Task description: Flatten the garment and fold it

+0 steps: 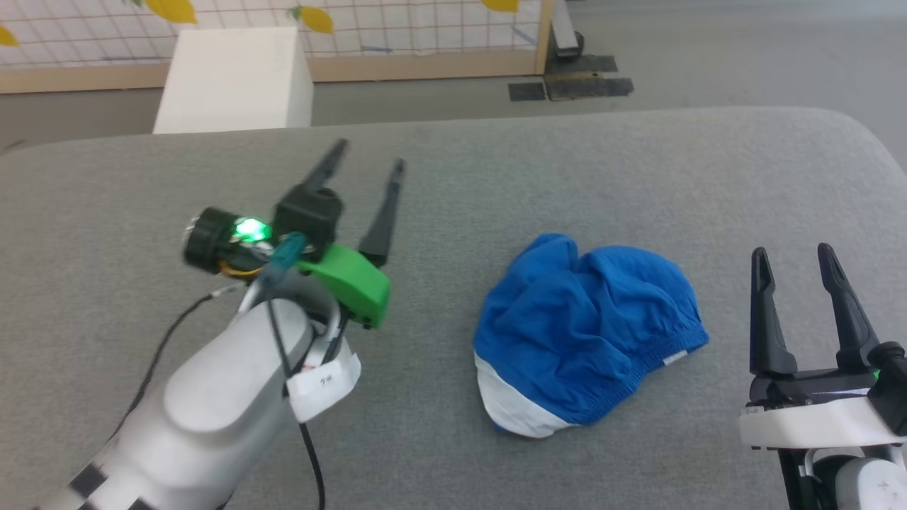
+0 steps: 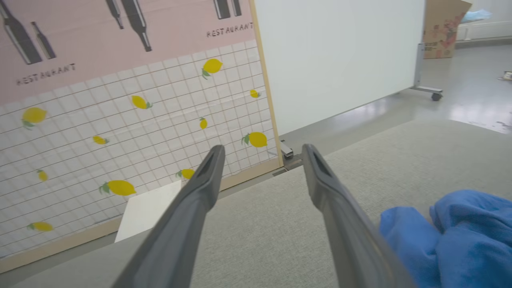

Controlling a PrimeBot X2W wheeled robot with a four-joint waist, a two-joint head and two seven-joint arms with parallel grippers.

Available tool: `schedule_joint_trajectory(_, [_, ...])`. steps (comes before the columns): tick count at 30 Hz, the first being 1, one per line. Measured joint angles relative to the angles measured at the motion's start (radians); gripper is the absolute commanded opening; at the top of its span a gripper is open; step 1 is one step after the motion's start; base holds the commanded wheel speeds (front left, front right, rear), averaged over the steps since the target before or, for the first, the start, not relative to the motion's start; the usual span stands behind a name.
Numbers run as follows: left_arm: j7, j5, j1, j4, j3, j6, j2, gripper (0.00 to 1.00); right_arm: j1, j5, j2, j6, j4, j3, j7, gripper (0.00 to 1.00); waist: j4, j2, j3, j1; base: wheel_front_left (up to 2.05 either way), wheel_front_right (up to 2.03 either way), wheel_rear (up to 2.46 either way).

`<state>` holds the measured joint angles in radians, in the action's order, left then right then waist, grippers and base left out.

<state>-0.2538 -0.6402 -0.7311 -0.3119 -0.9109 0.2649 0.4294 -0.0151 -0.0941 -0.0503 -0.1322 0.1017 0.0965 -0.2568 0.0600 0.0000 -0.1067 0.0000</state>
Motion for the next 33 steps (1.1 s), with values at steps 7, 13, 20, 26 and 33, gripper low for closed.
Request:
schedule_joint_trajectory(7, [-0.003,0.162,0.278,0.199,0.316,0.144,0.007,1.0,0.016,0.003,0.0,0.0,0.0,0.007,0.0,1.0,-0.051,0.0,0.029,0.0,0.0,0.0,0.0])
schedule_joint_trajectory(13, [-0.003,0.234,0.472,0.277,0.534,0.095,-0.061,1.0,0.019,0.007,0.0,0.0,-0.005,0.013,0.0,1.0,-0.079,0.0,0.044,0.0,0.0,0.0,0.0])
schedule_joint_trajectory(20, [-0.003,0.316,0.611,0.275,0.676,-0.049,-0.158,1.0,0.035,0.006,0.0,0.0,-0.021,0.009,0.0,1.0,-0.09,0.0,0.064,0.0,0.0,0.0,0.0])
schedule_joint_trajectory(26, [-0.003,0.382,0.659,0.252,0.747,-0.152,-0.229,1.0,0.054,0.003,0.0,0.0,-0.037,0.008,0.0,1.0,-0.092,0.0,0.07,0.0,0.0,0.0,0.0])
schedule_joint_trajectory(33, [-0.003,0.441,0.669,0.225,0.816,-0.233,-0.285,1.0,0.058,-0.004,0.0,0.0,-0.052,0.011,0.0,1.0,-0.093,0.0,0.068,0.0,0.0,0.0,0.0])
